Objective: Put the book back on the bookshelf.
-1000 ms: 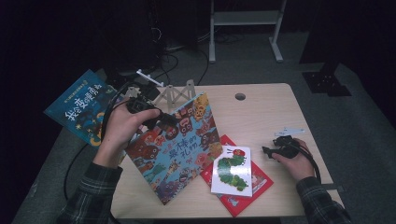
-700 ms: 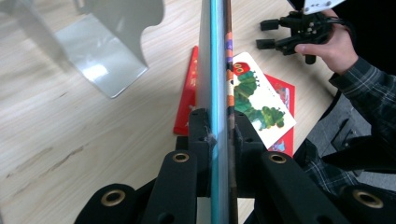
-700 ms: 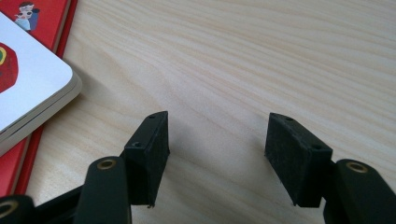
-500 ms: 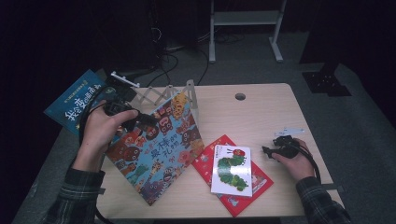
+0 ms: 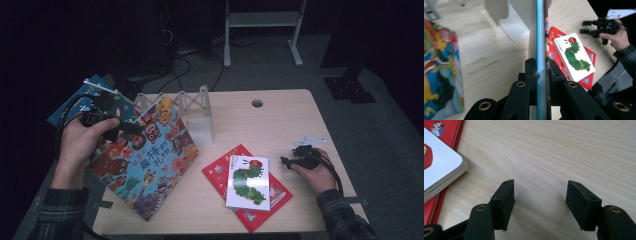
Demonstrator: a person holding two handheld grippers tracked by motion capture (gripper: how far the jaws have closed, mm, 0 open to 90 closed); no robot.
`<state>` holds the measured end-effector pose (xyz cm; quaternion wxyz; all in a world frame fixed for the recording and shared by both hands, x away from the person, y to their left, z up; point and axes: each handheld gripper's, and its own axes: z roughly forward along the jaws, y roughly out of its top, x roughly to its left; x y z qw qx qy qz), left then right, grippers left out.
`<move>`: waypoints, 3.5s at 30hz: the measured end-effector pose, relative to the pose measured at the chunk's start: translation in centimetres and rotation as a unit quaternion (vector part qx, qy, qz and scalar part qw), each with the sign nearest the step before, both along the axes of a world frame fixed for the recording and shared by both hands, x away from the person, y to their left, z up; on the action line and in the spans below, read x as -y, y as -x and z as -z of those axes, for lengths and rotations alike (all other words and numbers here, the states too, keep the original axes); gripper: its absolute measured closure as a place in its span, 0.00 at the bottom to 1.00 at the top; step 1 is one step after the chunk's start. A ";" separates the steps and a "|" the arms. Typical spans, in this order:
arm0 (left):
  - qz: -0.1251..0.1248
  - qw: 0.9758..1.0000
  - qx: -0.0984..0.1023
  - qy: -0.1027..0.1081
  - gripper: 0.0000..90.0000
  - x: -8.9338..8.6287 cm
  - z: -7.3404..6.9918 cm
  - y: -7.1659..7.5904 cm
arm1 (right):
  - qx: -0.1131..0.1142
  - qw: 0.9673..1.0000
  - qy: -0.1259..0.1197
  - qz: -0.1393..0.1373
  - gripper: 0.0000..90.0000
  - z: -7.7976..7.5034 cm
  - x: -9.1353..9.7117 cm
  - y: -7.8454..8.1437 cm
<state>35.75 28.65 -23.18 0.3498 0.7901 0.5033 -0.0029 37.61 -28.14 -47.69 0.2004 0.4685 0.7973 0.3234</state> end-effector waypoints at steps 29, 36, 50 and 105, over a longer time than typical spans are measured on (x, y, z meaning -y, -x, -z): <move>-0.142 0.990 -0.004 -0.001 0.90 -10.4 -0.3 2.1 | 0.001 1.000 0.000 0.002 0.44 0.0 -0.1 -0.1; -0.179 0.984 0.003 -0.001 0.90 -11.9 -0.7 1.6 | 0.002 1.000 -0.001 0.002 0.44 0.0 -0.2 -0.1; -0.215 0.976 0.027 0.002 0.89 -11.2 -1.1 -2.3 | 0.002 1.000 -0.003 0.001 0.44 0.1 -0.1 -0.2; -0.258 0.966 0.012 -0.032 0.87 -8.8 2.2 -8.9 | 0.000 1.000 -0.006 -0.002 0.44 0.1 -0.1 -0.1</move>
